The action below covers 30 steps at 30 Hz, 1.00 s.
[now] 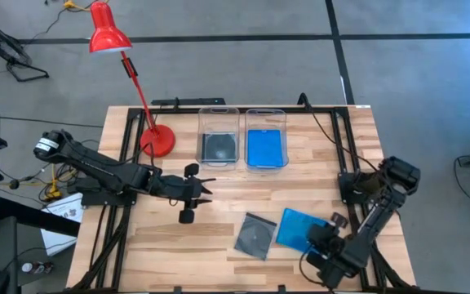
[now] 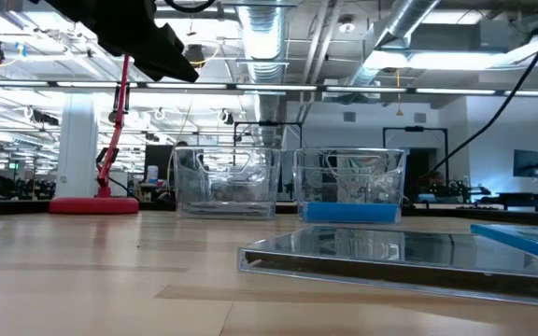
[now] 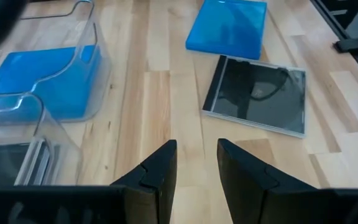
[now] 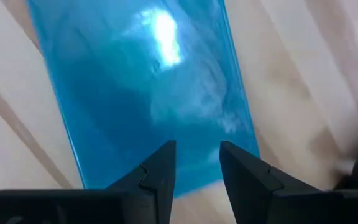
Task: Pick & place jewel cases by type
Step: Put the black cd case into the left transparent bin
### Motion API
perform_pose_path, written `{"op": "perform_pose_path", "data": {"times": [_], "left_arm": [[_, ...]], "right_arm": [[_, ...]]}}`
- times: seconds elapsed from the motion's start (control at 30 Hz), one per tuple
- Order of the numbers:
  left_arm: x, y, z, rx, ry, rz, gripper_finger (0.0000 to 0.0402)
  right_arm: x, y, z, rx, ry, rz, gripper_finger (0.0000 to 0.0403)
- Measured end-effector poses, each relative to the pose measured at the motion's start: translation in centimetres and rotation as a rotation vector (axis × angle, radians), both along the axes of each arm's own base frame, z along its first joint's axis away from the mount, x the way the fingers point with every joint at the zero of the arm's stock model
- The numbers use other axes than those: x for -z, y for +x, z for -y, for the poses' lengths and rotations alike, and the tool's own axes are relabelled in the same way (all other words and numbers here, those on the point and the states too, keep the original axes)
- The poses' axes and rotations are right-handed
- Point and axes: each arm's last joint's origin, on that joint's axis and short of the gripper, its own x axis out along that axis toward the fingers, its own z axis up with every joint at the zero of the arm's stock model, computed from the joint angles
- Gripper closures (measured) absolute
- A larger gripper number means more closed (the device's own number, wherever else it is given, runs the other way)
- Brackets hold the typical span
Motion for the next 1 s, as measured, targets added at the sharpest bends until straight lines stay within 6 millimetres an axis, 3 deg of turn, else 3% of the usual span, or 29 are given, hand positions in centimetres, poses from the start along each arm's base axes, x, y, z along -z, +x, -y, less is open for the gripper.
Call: {"op": "perform_pose_path", "data": {"times": [0.17, 0.37, 0.53, 0.8, 1.0], "left_arm": [[0.0, 0.0, -0.1, -0.03, -0.001, 0.007, 0.0292], [0.0, 0.0, -0.1, -0.037, -0.012, 0.006, 0.0292], [0.0, 0.0, -0.1, -0.043, -0.019, -0.001, 0.0292], [0.0, 0.0, -0.1, -0.051, -0.016, 0.002, 0.0292], [0.0, 0.0, -0.2, -0.068, -0.006, 0.006, 0.0292]], "right_arm": [[1.5, -1.9, -0.4, 0.079, 0.042, -0.013, 0.0285], [3.5, -2.9, -0.5, 0.113, 0.124, 0.014, 0.0285], [3.3, -3.4, -0.8, 0.118, 0.116, 0.019, 0.0285], [1.1, -5.4, -2.0, 0.17, 0.044, 0.046, 0.0285], [2.7, -6.3, -1.9, 0.187, 0.088, 0.025, 0.0285]]}}
